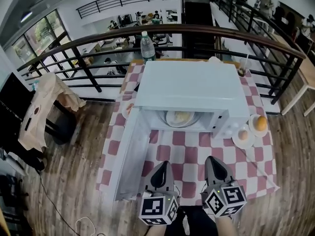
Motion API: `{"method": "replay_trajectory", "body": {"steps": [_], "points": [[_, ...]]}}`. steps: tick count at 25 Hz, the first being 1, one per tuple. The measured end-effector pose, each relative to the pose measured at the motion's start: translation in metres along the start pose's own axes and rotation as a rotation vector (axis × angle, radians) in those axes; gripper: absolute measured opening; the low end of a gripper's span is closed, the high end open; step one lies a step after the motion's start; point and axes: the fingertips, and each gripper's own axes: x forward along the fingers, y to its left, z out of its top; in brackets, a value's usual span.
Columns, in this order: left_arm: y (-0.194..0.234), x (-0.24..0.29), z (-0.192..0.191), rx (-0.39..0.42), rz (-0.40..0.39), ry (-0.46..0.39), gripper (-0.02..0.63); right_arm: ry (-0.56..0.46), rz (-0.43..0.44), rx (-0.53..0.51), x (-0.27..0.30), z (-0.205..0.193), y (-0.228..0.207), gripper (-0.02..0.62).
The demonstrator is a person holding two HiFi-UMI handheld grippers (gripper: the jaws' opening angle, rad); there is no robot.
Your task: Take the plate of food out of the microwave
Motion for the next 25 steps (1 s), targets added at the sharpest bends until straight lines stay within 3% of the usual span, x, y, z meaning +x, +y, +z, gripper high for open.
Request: {"method": "replay_trajectory", "body": {"steps": [4,17,25], "points": [[-0.002,0.022,-0.002,-0.063,0.012,0.008,0.009,0.011,0.036,0.009,0.018,0.006,-0.012,-0.009],[-0.012,0.086,-0.016,-0.119,0.07,0.051,0.008,0.065,0.101,0.016,0.072,0.007,-0.051,-0.009],[0.001,0.105,-0.03,-0.255,0.099,0.056,0.008,0.112,0.152,0.061,0.099,-0.011,-0.048,-0.009]]}}
